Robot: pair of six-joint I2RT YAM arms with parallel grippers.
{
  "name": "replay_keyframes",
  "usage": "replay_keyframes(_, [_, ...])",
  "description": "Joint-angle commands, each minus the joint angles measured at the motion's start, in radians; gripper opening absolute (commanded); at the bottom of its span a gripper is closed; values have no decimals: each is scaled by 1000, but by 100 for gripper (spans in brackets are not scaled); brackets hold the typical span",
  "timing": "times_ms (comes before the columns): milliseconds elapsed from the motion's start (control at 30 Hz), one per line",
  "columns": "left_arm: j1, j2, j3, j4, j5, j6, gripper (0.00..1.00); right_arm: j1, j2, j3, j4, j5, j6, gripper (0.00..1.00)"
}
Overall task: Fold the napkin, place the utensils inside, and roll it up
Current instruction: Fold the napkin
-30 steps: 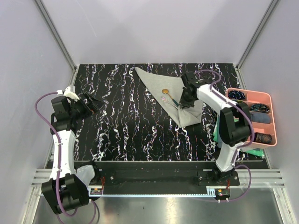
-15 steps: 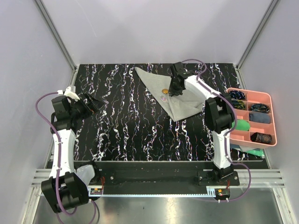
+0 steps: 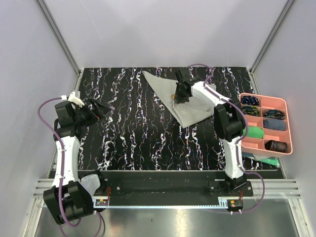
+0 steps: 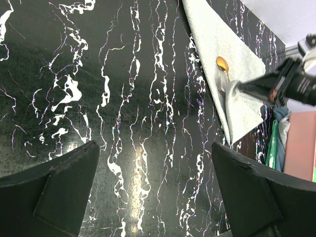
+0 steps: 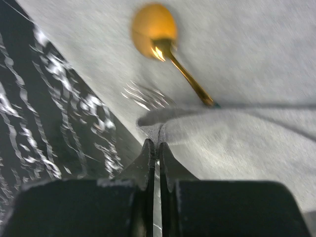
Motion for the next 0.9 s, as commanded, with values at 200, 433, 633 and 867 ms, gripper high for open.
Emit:
replay_keyframes(200, [-3, -15, -3, 48, 35, -6, 99, 8, -481, -519, -180, 96, 51, 0])
replay_keyframes(433, [-4, -22, -3, 52, 45, -6, 99, 8, -769, -732, -327, 88, 140, 0])
replay_keyframes(633, [-9, -39, -6, 52, 40, -6, 99, 8, -923, -833, -437, 65, 209, 0])
replay_keyframes(867, [-17, -51, -6, 52, 37, -5, 99, 8, -1040, -911, -540, 68, 252, 0])
